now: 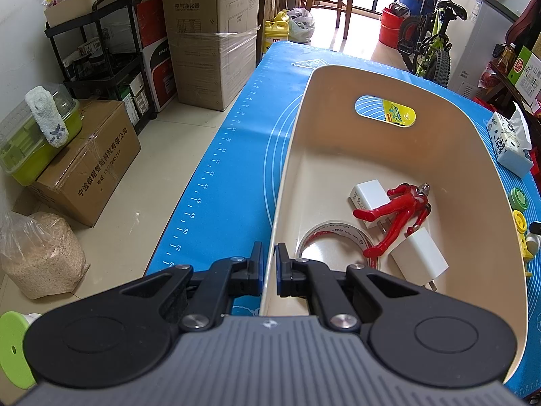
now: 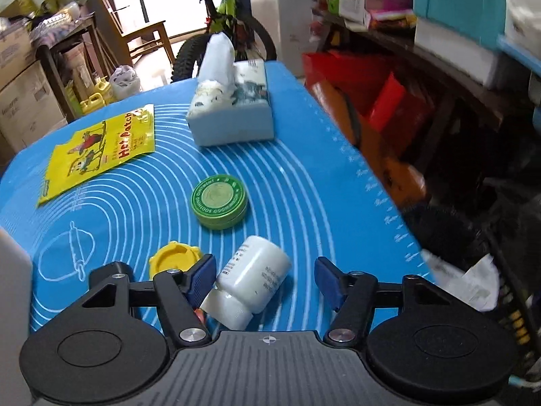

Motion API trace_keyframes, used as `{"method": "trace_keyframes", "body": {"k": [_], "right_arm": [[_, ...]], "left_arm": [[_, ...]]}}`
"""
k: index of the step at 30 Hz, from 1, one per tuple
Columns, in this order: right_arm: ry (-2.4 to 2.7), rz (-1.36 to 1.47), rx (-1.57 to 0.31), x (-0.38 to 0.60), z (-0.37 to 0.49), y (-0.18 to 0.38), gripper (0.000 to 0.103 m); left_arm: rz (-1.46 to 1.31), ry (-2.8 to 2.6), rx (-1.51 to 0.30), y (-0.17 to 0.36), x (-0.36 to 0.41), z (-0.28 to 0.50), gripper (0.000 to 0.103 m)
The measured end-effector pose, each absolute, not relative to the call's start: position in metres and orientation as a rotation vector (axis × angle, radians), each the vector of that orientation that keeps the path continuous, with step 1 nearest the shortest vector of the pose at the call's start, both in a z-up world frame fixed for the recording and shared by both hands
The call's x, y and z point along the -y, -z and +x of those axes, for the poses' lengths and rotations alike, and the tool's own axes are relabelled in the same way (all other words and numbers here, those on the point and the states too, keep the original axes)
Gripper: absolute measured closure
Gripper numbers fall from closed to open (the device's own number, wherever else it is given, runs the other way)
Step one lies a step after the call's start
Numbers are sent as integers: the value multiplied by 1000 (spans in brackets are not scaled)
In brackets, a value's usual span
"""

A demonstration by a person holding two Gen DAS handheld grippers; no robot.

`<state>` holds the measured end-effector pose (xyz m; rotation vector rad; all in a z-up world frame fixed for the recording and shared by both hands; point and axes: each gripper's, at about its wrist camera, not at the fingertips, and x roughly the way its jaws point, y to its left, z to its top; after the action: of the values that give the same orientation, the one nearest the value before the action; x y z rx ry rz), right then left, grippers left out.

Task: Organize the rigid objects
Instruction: 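Move the right tool to the white pill bottle and close on it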

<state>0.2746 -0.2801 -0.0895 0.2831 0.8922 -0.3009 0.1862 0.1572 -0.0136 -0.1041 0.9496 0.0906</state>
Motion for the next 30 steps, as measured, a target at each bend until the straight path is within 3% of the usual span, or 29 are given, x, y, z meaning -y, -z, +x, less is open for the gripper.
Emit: {"method": "trace_keyframes", "body": {"k": [2,5,7,19,30], "right_arm": [[296,306,-917,279,279,94,36],[291,332,-922,276,281,99,53],[284,333,-915,272,279,99,56],[187,325,-776,265,255,54,57],[-149,186,-632,160,256,-16,57]], "left_arm": [[-103,-91,-949,14,-157,186,95],[-104,-91,-949,14,-157,186,95],[-103,-91,-949,14,-157,186,95],[-103,-91,-949,14,-157,186,95],[-102,-92,-949,14,-158,186,95]]}}
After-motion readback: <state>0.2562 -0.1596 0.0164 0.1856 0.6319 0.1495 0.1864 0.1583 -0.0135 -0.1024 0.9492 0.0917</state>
